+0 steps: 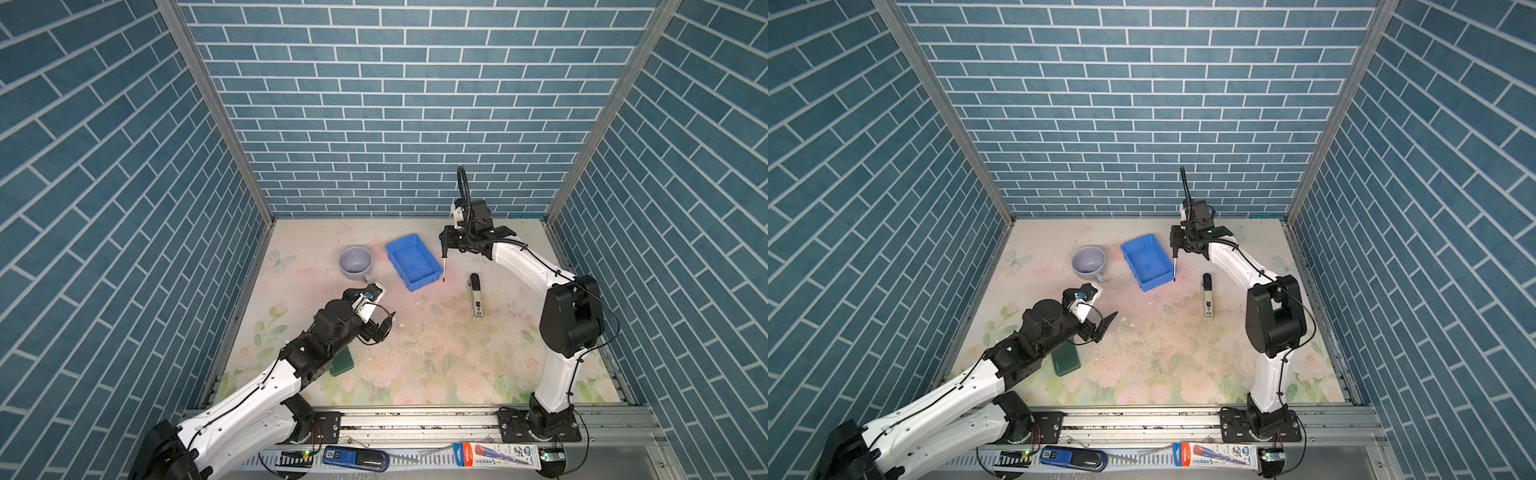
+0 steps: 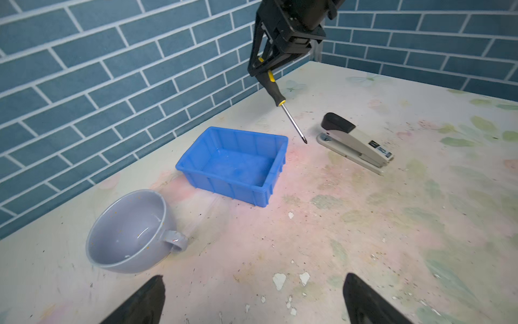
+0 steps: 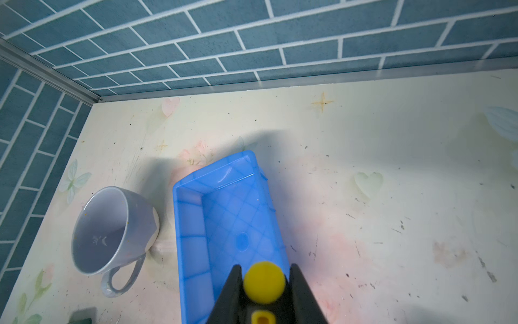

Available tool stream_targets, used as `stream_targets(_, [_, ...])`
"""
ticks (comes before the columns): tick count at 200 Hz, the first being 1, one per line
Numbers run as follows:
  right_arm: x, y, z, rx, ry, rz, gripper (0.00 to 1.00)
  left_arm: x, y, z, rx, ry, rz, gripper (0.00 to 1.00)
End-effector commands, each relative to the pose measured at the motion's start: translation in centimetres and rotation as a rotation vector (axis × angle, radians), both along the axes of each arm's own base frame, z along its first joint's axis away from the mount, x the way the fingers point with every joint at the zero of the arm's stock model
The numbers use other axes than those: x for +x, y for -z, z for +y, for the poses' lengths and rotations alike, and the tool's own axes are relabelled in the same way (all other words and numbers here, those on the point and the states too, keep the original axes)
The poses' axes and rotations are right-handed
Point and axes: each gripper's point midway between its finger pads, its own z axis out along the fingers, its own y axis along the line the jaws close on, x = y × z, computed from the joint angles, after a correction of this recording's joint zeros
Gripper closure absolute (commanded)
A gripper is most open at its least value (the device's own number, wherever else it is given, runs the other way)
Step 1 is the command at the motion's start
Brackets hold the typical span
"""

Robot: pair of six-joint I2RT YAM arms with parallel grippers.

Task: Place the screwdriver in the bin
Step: 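Lift the screwdriver with the right gripper and carry it over the blue bin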

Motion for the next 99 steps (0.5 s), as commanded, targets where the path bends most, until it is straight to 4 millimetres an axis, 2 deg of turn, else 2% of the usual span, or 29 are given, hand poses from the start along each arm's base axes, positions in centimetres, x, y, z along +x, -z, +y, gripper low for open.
stream_targets(1, [1.6, -2.1, 2.1, -0.024, -0.079, -0.105, 0.92, 1.0, -0.2, 0.4, -0.054, -0.031, -0.002, 0.0])
stream_targets(10, [1.9, -1.9, 2.7, -0.044, -0.122, -0.118, 0.94, 1.0, 0.2, 0.4, -0.047, -0.031, 0.008, 0.0])
stream_targets(54, [3.1, -0.6, 4.8, -0.162, -0.271, -0.135, 0.92, 0.7, 1.0, 0.5, -0.038, -0.026, 0.032, 0.0])
stream_targets(68, [3.2, -1.1, 5.5, -0.168, -0.3, -0.149, 0.92, 0.7, 1.0, 0.6, -0.039, -0.029, 0.03, 0.0])
stream_targets(70, [3.3, -0.1, 5.6, -0.175, -0.307, -0.132, 0.92, 0.7, 1.0, 0.5, -0.038, -0.029, 0.03, 0.0])
stream_targets(74, [3.4, 0.4, 5.9, -0.18, -0.317, -0.125, 0.92, 0.7, 1.0, 0.5, -0.037, -0.028, 0.031, 0.0])
stream_targets(99, [3.4, 1.4, 7.5, -0.202, -0.37, -0.139, 0.92, 0.7, 1.1, 0.4, -0.036, -0.022, 0.034, 0.0])
